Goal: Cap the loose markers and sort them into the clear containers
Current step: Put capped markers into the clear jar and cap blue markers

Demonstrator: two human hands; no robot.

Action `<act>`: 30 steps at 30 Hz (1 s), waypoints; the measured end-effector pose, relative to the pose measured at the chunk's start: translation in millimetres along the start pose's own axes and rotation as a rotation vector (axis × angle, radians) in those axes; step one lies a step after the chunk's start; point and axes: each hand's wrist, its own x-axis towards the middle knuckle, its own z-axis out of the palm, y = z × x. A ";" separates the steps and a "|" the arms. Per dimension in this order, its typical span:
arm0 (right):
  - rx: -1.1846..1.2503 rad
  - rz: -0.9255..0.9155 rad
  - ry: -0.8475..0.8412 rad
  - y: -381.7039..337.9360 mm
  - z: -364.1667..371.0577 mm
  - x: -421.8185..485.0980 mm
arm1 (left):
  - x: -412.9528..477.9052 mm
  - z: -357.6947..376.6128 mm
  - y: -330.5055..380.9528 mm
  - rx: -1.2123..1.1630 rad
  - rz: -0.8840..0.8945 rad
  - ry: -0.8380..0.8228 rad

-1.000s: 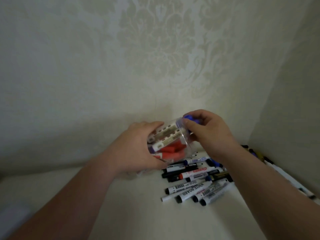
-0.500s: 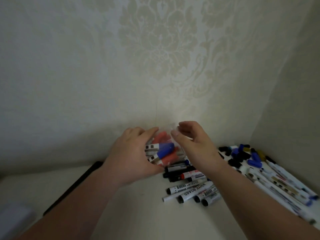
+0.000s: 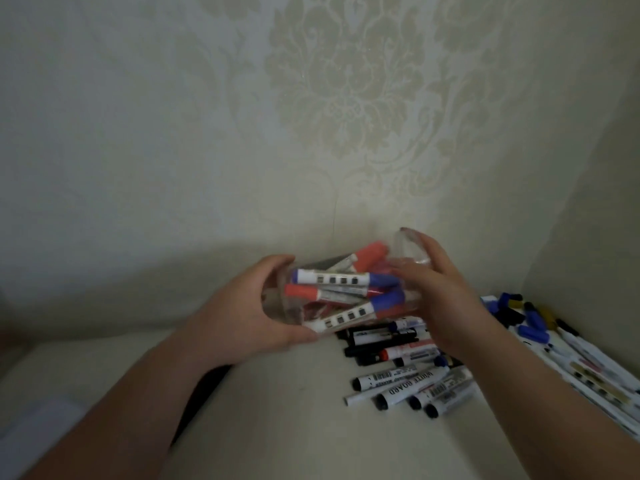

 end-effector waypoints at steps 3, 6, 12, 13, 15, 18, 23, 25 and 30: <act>-0.045 -0.033 -0.055 -5.8 -17.7 1.0 | 6.3 12.6 0.0 -0.131 0.035 0.052; -0.135 0.004 -0.038 -8.5 -21.5 0.2 | 6.0 30.9 -2.6 -0.181 -0.001 0.037; -0.072 -0.013 -0.003 -4.1 -27.9 -3.0 | 6.1 34.8 0.5 -0.311 0.092 0.138; -0.080 -0.012 0.011 -1.0 -27.2 -4.8 | 3.9 35.8 1.0 -0.344 0.089 0.126; -0.082 -0.036 0.018 1.8 -25.0 -6.1 | 3.5 34.6 -1.8 -0.385 0.113 0.122; -0.083 0.028 0.032 7.2 -20.7 -3.3 | 3.6 31.7 -6.8 -0.337 0.109 0.102; -0.155 0.052 0.072 3.9 1.2 5.8 | 3.7 16.4 -7.7 -0.030 0.074 0.082; -0.260 0.000 0.125 -1.7 13.7 9.5 | 4.3 13.1 -7.4 0.141 0.086 0.056; -0.480 -0.178 0.085 -19.7 55.7 18.3 | 6.5 22.4 -2.8 0.112 0.017 0.107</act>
